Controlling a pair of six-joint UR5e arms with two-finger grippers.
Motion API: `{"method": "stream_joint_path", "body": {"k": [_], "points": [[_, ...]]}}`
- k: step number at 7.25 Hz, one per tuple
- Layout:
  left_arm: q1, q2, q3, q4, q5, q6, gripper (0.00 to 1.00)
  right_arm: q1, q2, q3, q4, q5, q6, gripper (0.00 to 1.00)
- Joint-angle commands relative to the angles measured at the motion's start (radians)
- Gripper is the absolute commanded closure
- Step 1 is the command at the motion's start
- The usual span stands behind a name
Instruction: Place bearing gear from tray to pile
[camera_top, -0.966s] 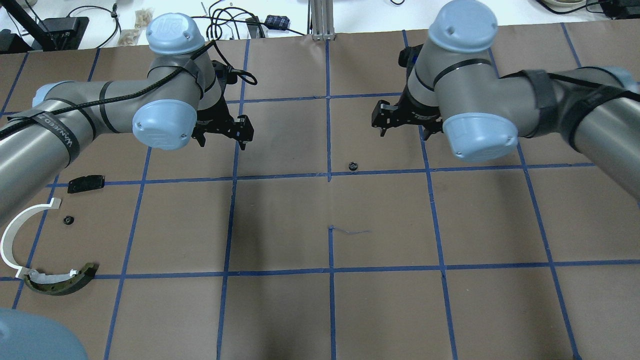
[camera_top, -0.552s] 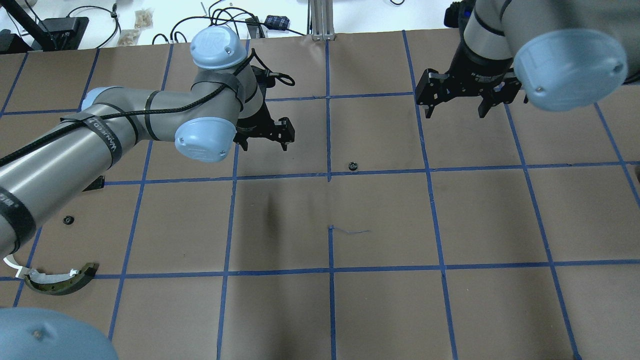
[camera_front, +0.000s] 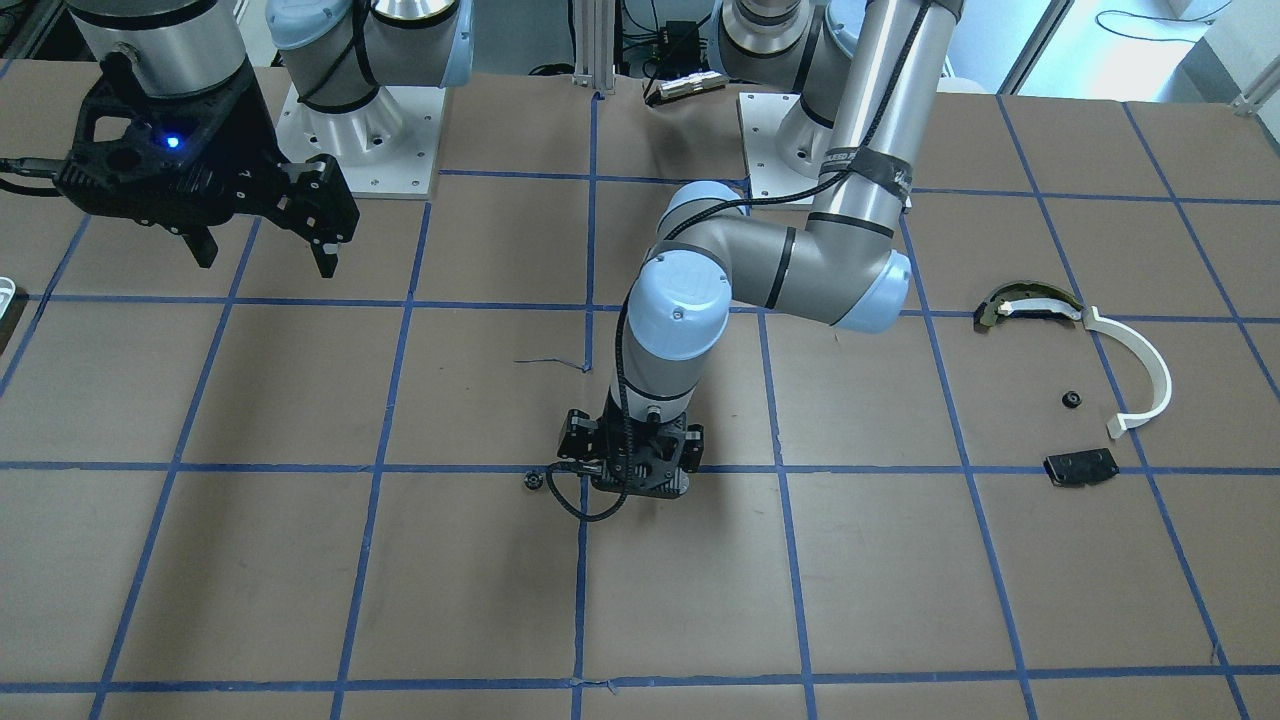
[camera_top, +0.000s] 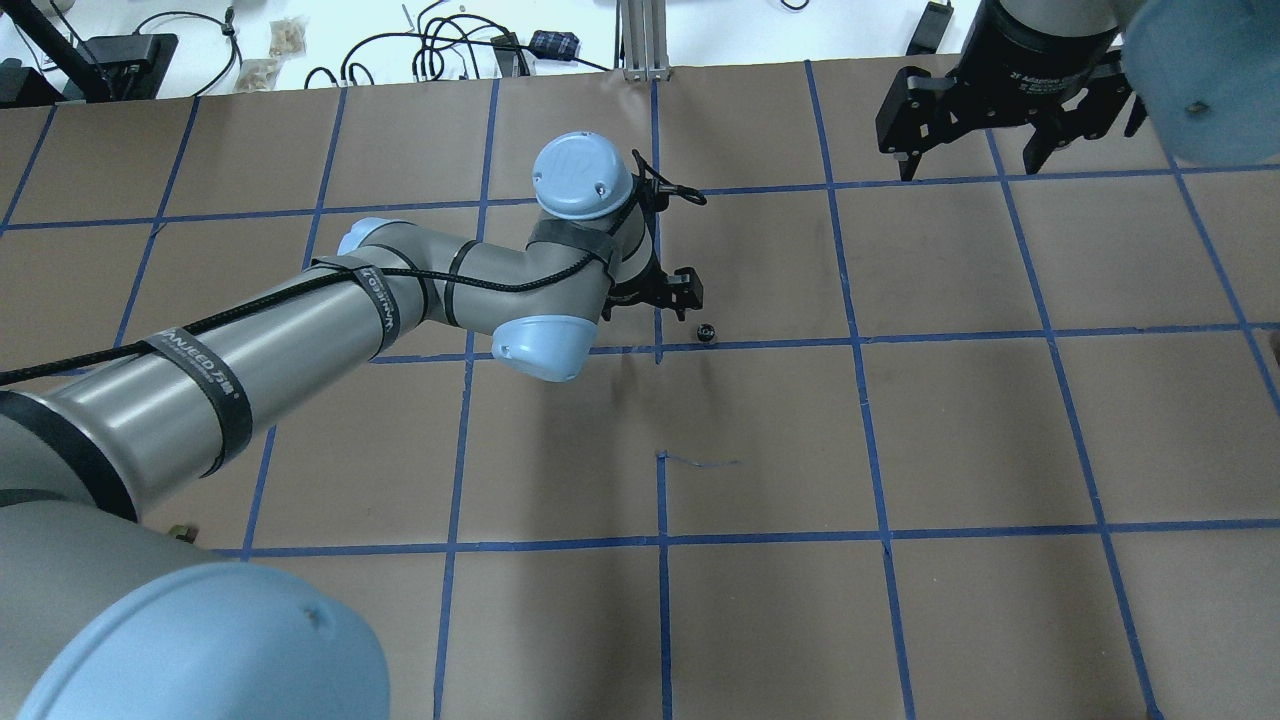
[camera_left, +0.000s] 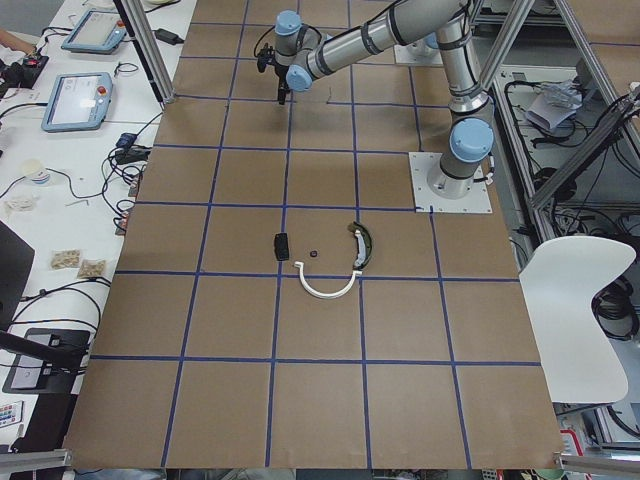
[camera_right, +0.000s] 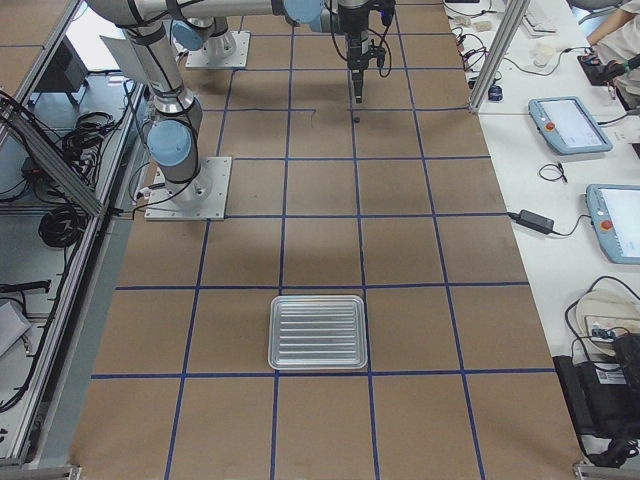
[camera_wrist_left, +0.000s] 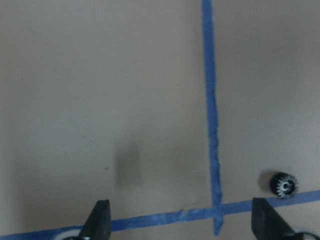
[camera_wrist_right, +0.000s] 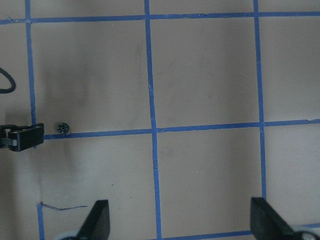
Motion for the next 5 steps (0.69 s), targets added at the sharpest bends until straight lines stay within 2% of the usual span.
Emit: {"method": "stream_joint_path", "body": {"k": [1,4,5], "points": [[-0.046,-0.037,0.026,0.02,0.002,0.005,0.0,0.0,0.002,0.005,-0.012,0.033,-0.002,0.0],[-0.077,-0.057,0.031,0.022,0.004,0.005,0.01,0.002,-0.012,0.017,-0.009,0.034,0.005,0.0],[-0.077,-0.061,0.034,0.022,0.004,0.006,0.06,0.002,-0.02,0.032,-0.007,0.033,0.005,0.0]]}}
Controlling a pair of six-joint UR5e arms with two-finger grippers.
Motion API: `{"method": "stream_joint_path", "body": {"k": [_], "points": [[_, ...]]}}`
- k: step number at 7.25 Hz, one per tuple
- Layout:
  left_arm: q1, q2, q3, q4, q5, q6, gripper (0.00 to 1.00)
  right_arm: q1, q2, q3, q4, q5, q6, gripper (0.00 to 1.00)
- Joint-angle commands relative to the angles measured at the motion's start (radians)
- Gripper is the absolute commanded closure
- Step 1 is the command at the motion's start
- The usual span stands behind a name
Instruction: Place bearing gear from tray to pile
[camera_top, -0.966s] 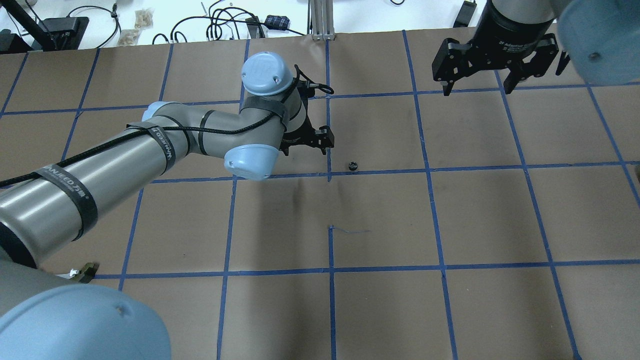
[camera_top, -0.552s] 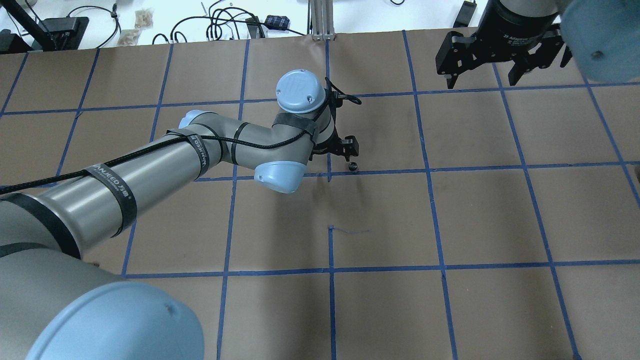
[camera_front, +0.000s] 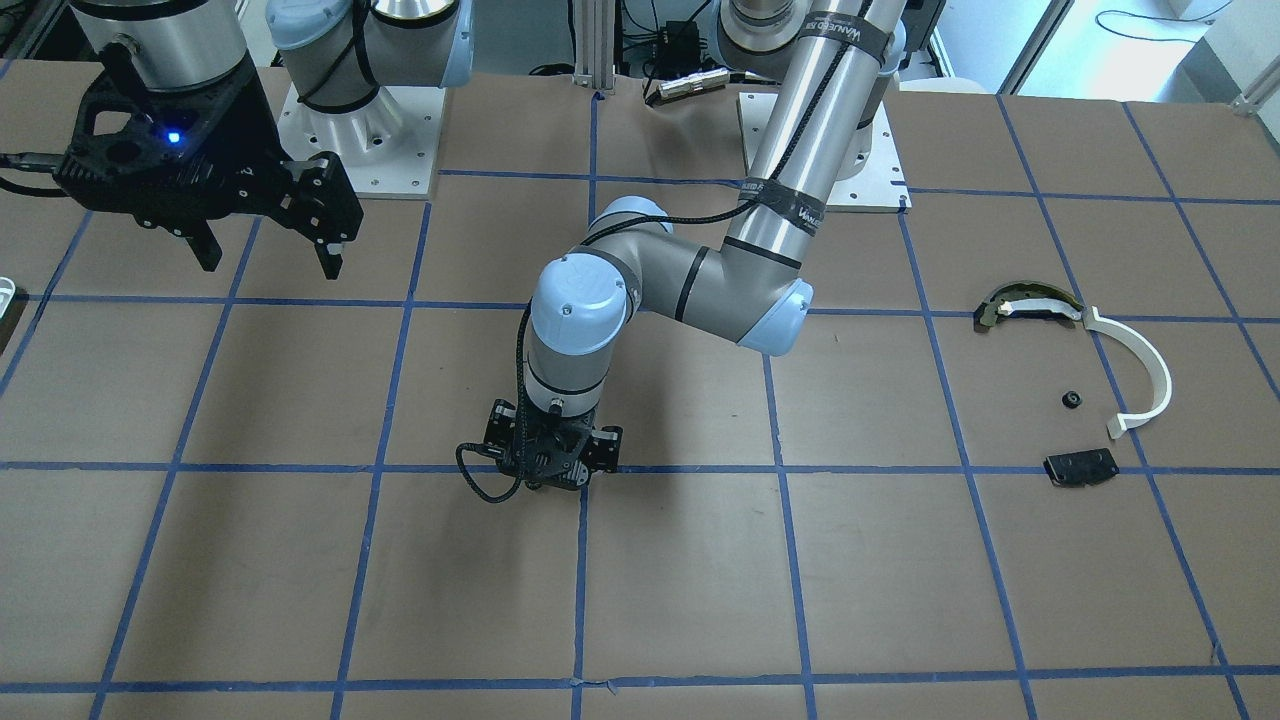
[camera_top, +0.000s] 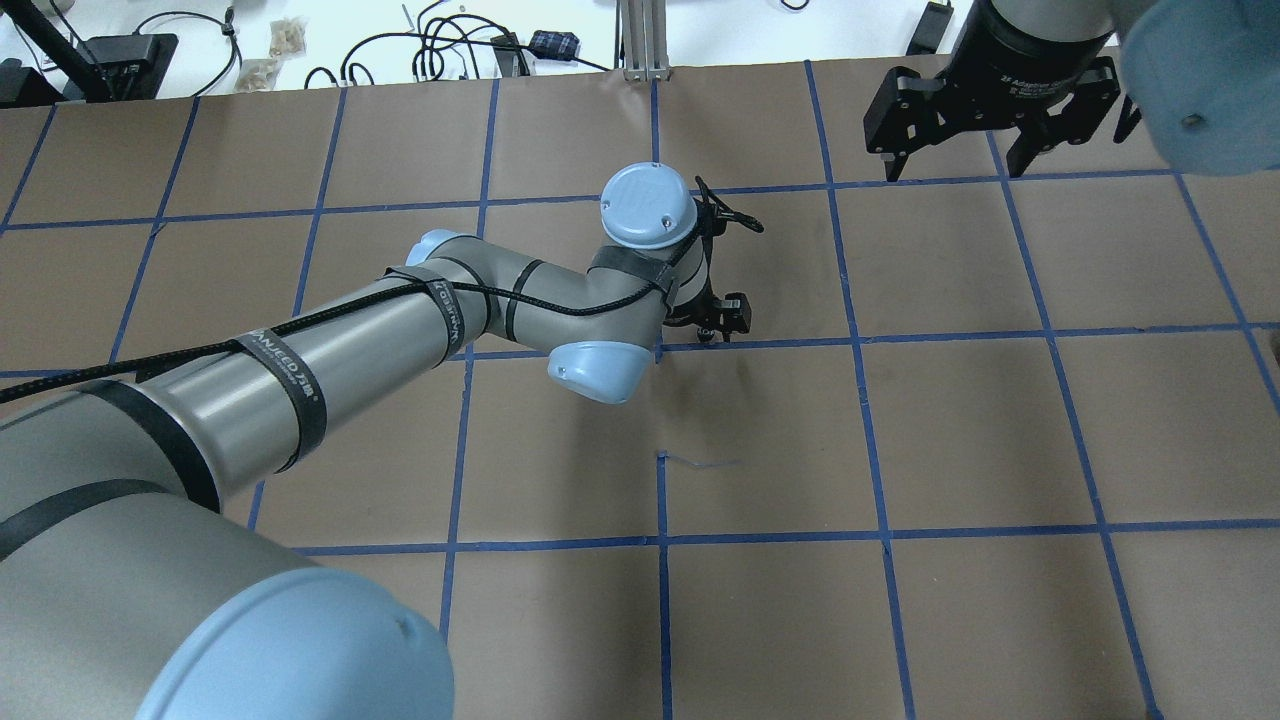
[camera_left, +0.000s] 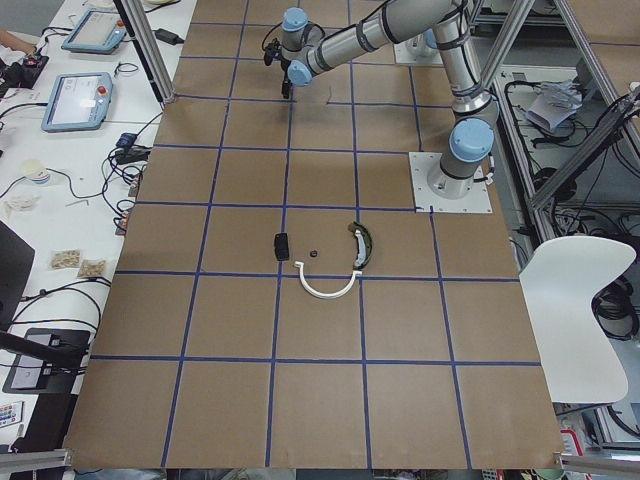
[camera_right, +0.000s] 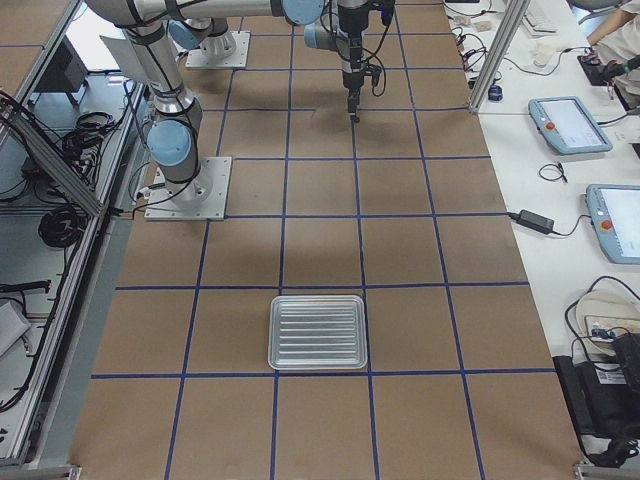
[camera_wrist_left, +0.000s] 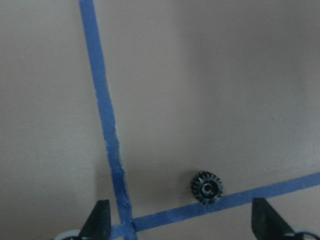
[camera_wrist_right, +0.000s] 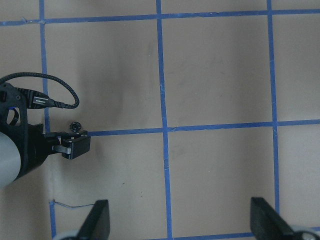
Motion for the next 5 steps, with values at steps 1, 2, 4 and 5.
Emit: {"method": "stream_joint_path", "body": {"k": [1,2,4,5], "points": [[-0.003,-0.013,0.015,0.001,0.0,0.0,0.1,0.001,-0.031,0.039,0.007,0.002,0.006,0.0],[-0.003,-0.019,0.03,0.001,-0.001,0.0,0.16,0.001,-0.04,0.062,-0.001,0.002,0.006,0.0],[-0.006,-0.031,0.035,0.001,0.0,-0.001,0.21,-0.001,-0.027,0.036,-0.018,0.01,0.003,0.0],[-0.006,-0.033,0.035,0.001,-0.001,-0.001,0.21,-0.001,-0.002,-0.006,-0.009,0.004,0.004,0.0]]}}
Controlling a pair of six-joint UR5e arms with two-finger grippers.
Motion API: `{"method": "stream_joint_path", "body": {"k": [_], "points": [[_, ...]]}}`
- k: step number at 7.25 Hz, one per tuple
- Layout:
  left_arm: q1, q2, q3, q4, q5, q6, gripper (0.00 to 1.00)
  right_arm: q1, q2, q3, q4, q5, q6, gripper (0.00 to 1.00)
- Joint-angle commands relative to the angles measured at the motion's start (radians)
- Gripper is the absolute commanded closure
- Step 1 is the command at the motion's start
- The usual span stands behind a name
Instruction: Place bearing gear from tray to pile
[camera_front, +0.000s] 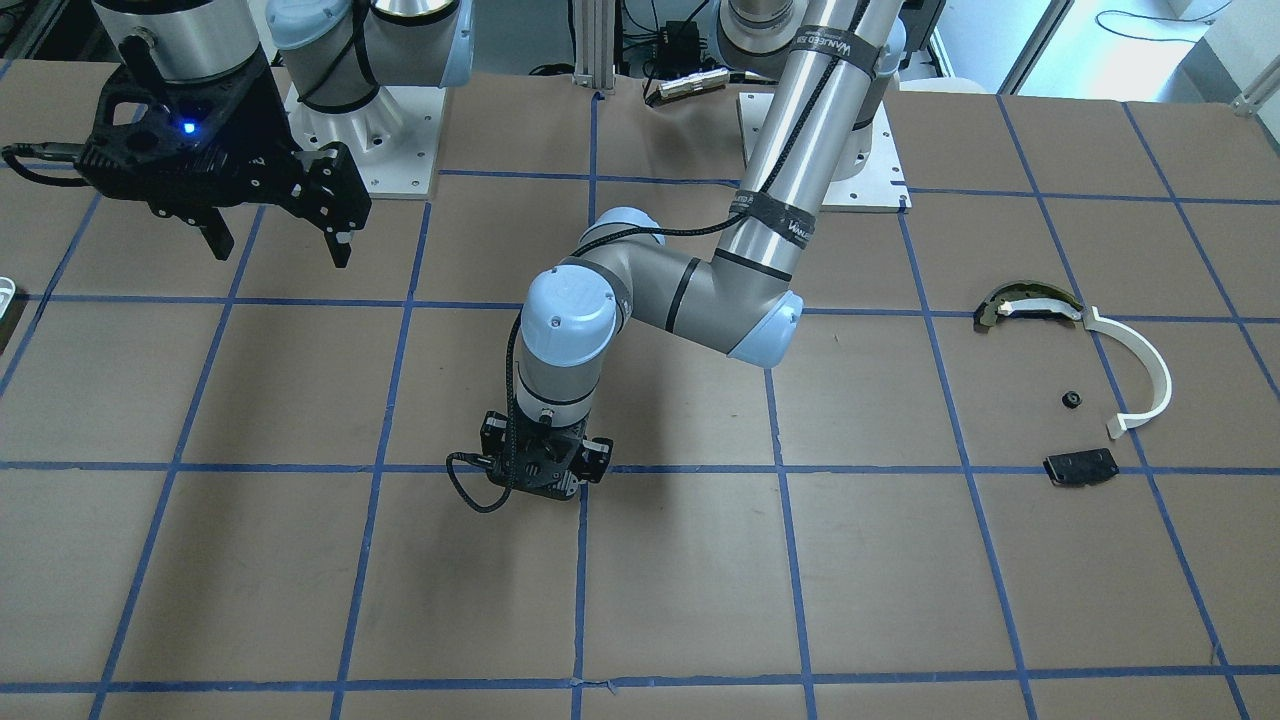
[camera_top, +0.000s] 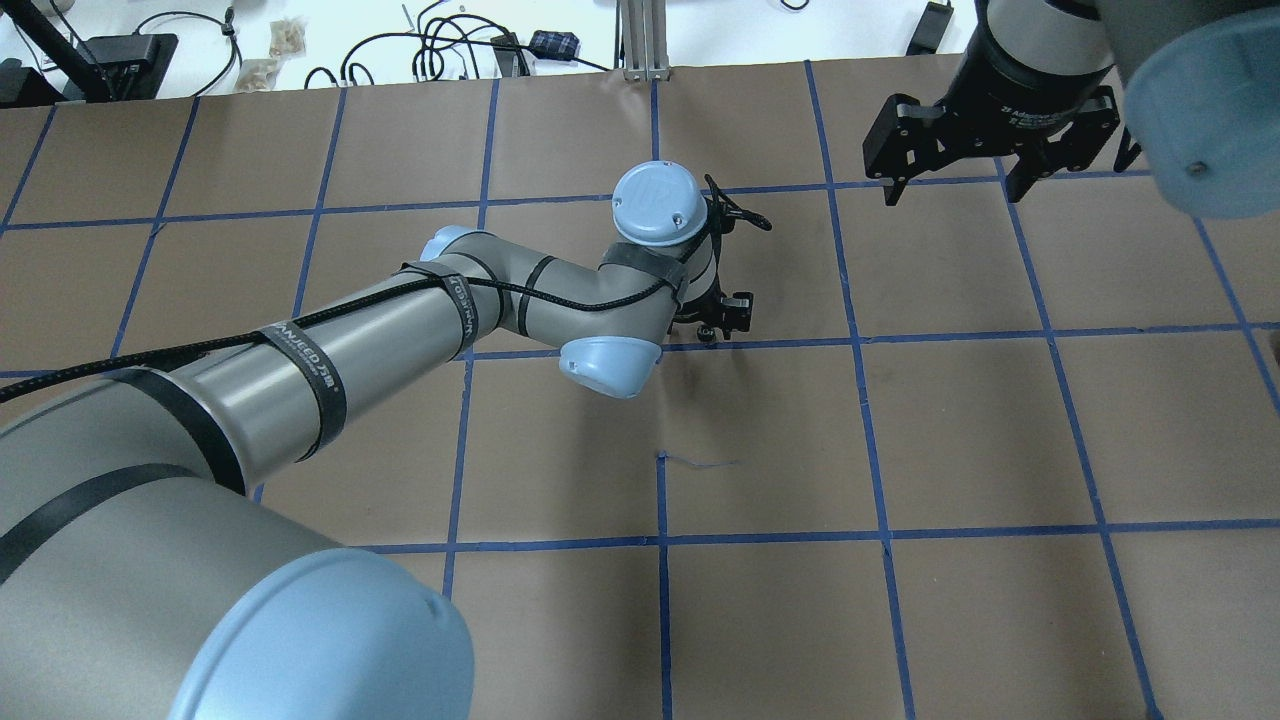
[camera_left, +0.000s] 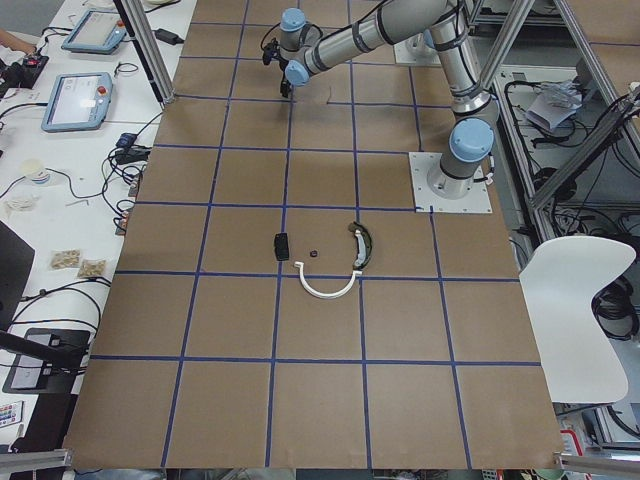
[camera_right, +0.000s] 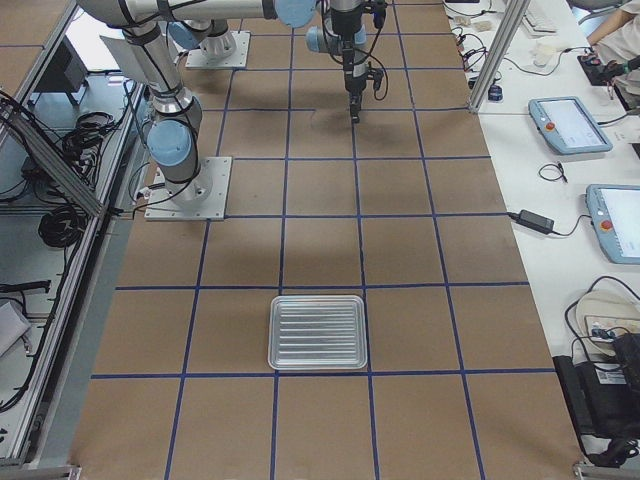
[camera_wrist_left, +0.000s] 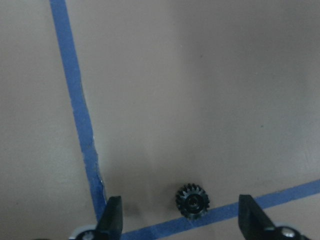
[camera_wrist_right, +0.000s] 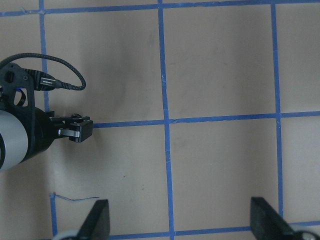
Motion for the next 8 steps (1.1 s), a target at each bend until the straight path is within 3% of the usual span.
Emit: {"method": "stream_joint_path", "body": {"k": [1,2,3,6,8], "points": [[-0.004,-0.004,0.0,-0.001,-0.001,-0.016,0.51,-0.002,0.048,-0.099,0.065,-0.002,0.001,0.0],[-0.004,-0.004,0.0,-0.002,-0.001,-0.016,0.81,-0.002,0.05,-0.101,0.09,0.001,-0.002,0.0],[-0.004,-0.004,0.0,-0.002,-0.001,-0.014,1.0,-0.002,0.052,-0.076,0.089,-0.001,0.005,0.0],[0.001,0.024,0.005,-0.006,0.002,0.016,1.0,-0.001,0.055,-0.056,0.081,0.002,-0.005,0.0],[0.107,0.059,0.011,-0.096,0.08,0.122,1.0,-0.001,0.055,-0.055,0.081,0.002,-0.005,0.0]]}}
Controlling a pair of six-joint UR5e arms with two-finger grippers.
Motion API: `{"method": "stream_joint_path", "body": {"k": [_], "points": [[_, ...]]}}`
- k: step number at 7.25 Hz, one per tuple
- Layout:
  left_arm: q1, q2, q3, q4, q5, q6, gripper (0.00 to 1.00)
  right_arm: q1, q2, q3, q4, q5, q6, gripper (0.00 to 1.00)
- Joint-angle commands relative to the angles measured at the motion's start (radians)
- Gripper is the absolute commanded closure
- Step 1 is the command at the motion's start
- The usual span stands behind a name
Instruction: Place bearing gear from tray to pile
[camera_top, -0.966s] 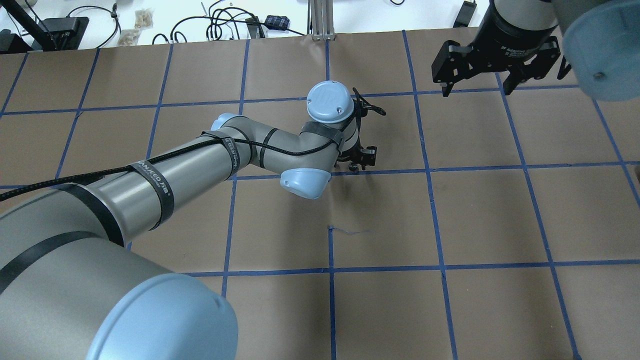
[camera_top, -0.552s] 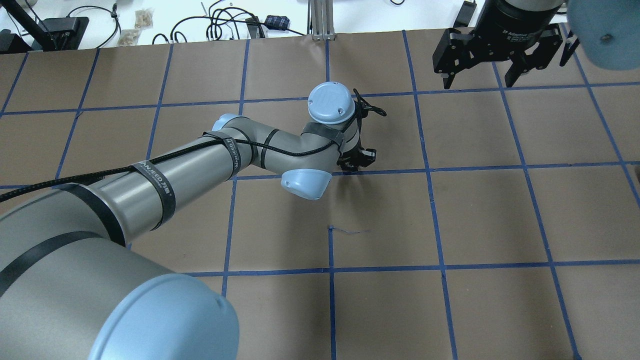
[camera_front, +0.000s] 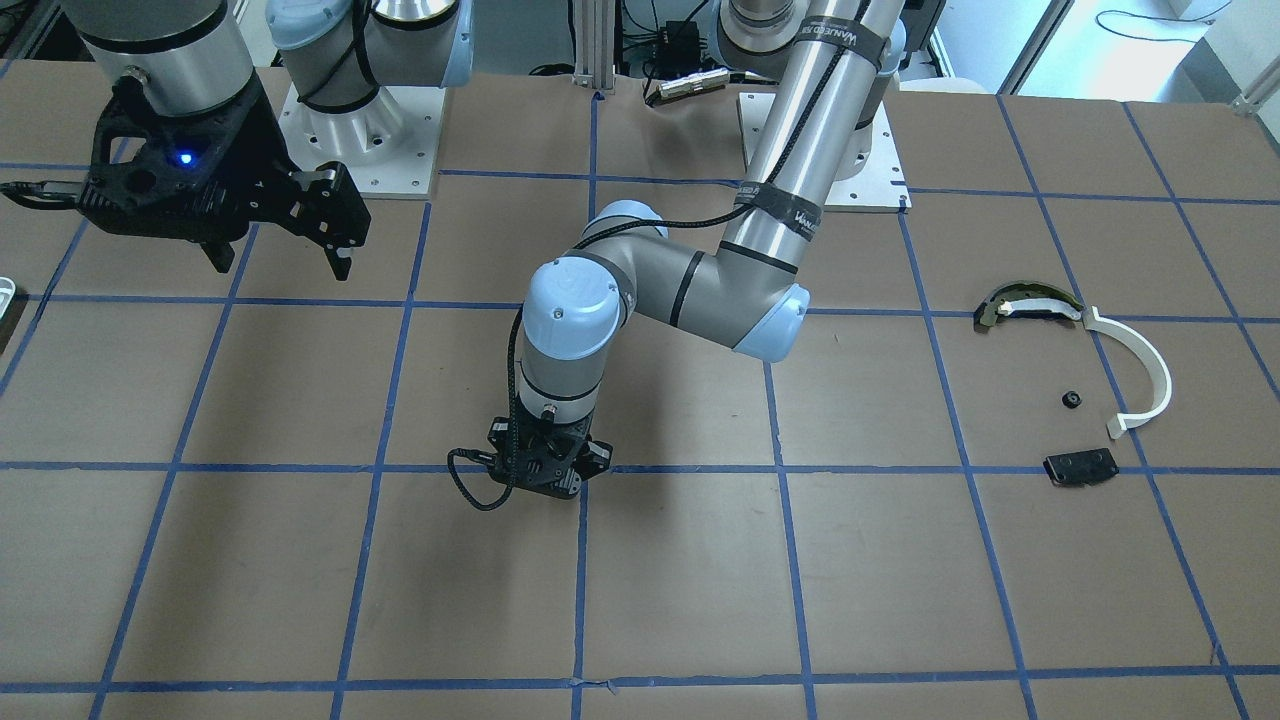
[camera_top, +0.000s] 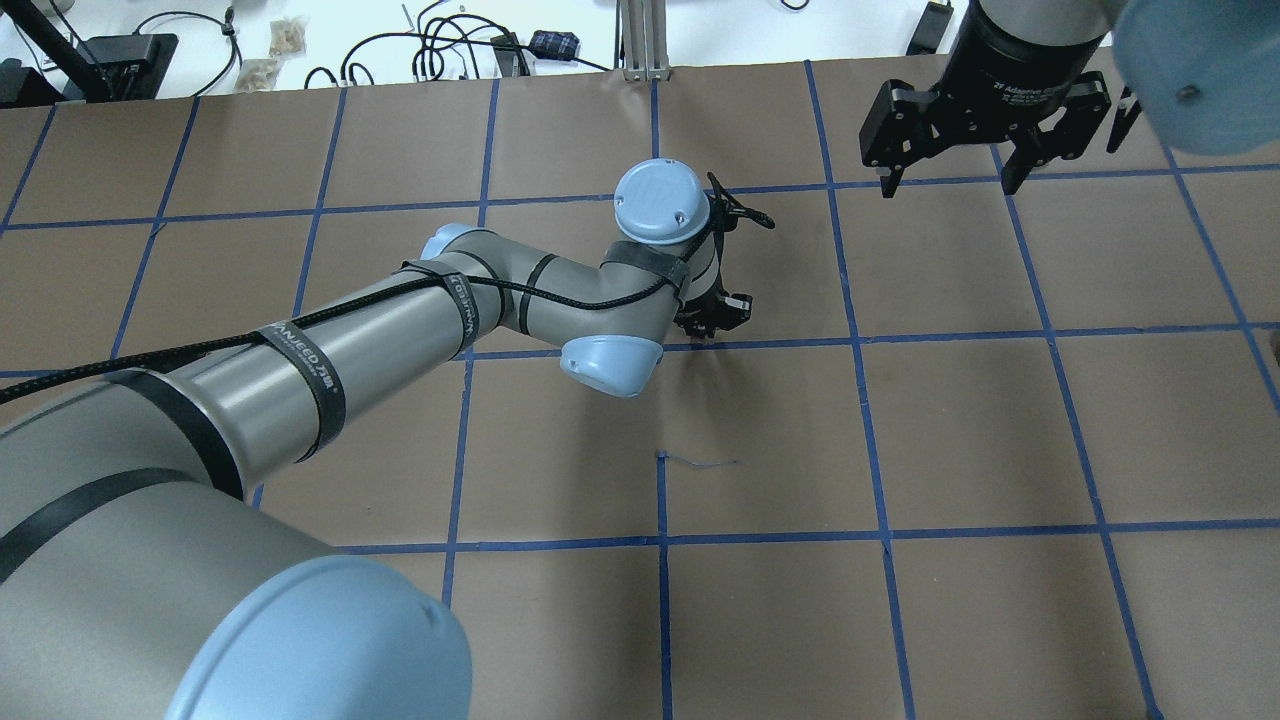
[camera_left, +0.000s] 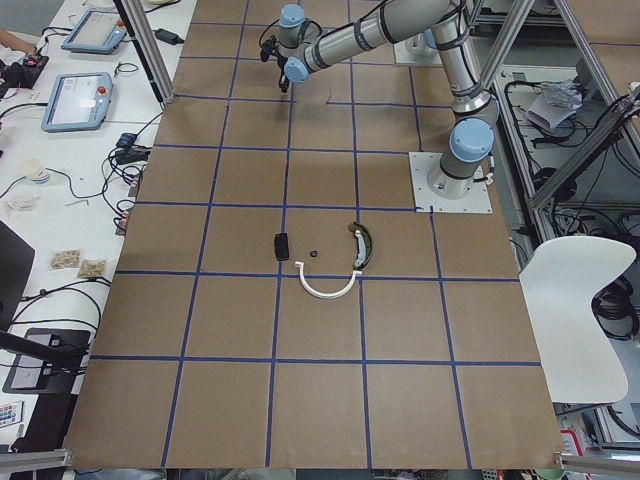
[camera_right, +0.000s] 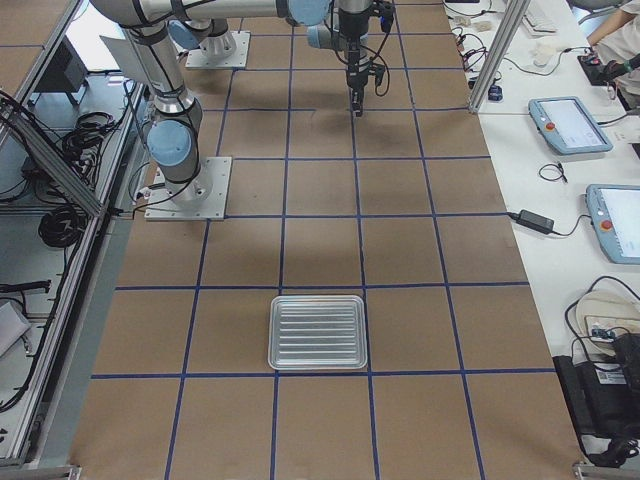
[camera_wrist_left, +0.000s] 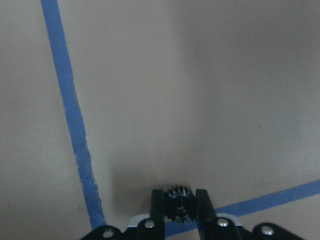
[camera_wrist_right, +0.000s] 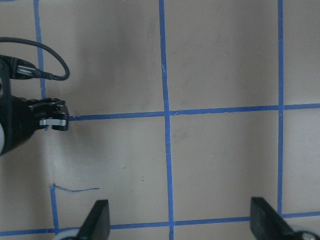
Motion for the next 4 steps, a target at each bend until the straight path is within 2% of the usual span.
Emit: {"method": "stream_joint_path", "body": {"k": [1,2,3,4], "points": [[0.17,0.058,-0.004,-0.127,0.03,0.118,1.0,0.0,0.0,0.001,0.0,-0.001,-0.001,0.0],[0.268,0.103,0.001,-0.239,0.032,0.2,1.0,-0.001,0.0,0.001,0.0,-0.001,0.001,0.0],[0.377,0.146,-0.019,-0.294,0.039,0.37,1.0,0.0,0.002,0.001,-0.003,0.001,0.004,0.0],[0.468,0.186,-0.025,-0.36,0.044,0.447,1.0,0.0,0.003,0.001,-0.012,0.001,0.007,0.0]]}}
